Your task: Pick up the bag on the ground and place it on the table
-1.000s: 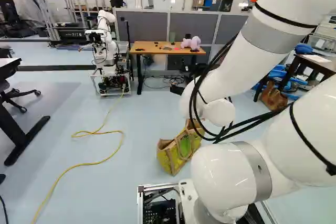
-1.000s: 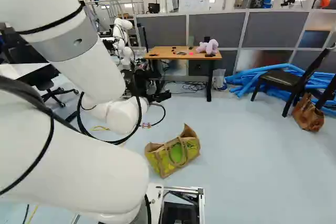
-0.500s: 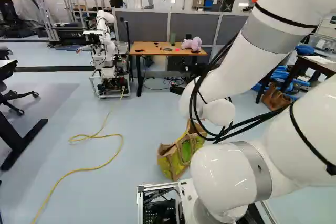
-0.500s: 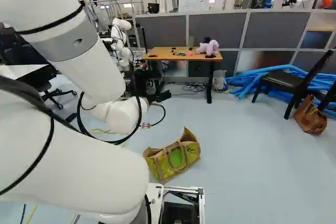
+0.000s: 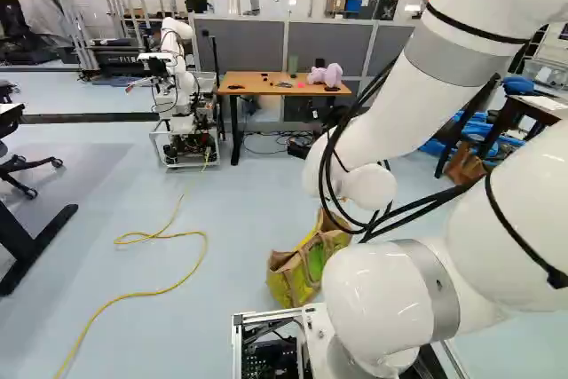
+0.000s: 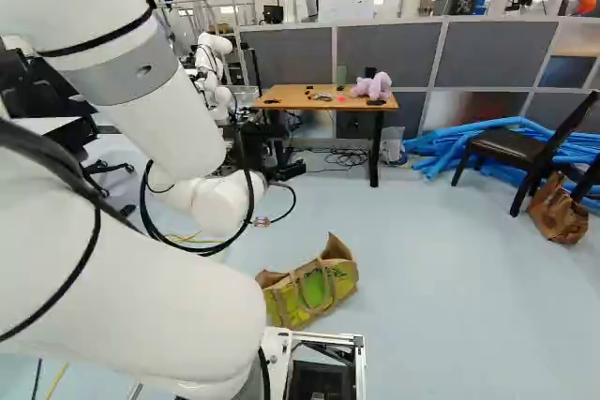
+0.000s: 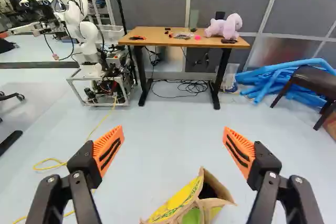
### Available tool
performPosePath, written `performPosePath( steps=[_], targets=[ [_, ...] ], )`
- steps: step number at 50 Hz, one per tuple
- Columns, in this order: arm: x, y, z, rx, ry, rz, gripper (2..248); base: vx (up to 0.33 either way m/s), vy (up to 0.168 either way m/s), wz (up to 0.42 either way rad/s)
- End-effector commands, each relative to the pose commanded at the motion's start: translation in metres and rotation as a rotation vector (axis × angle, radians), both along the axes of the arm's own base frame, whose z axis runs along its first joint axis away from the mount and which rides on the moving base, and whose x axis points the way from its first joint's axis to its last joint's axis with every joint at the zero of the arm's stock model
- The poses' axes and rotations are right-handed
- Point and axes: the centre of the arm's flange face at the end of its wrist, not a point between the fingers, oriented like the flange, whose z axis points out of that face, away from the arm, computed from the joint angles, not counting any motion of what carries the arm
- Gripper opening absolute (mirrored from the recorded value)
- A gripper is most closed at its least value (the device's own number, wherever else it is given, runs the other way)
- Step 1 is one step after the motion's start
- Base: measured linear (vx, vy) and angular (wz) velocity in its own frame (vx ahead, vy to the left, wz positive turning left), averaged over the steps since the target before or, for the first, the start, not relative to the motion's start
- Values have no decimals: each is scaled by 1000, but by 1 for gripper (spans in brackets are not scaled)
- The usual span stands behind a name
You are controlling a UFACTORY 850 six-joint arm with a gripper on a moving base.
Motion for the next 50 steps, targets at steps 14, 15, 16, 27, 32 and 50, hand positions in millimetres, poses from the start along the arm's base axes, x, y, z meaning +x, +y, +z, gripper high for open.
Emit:
performPosePath(
  steps=[14,15,16,27,32,50],
  targets=[
    [21,0,2,2,17,-6,247,0,0,0],
    [23,-1,2,3,20,-8,247,0,0,0],
    [25,-1,2,4,23,-9,247,0,0,0],
    [47,-2,0,12,64,-31,247,0,0,0],
    [57,-3,-1,17,87,-41,247,0,0,0],
    [89,-6,-9,43,202,-90,247,0,0,0]
  ],
)
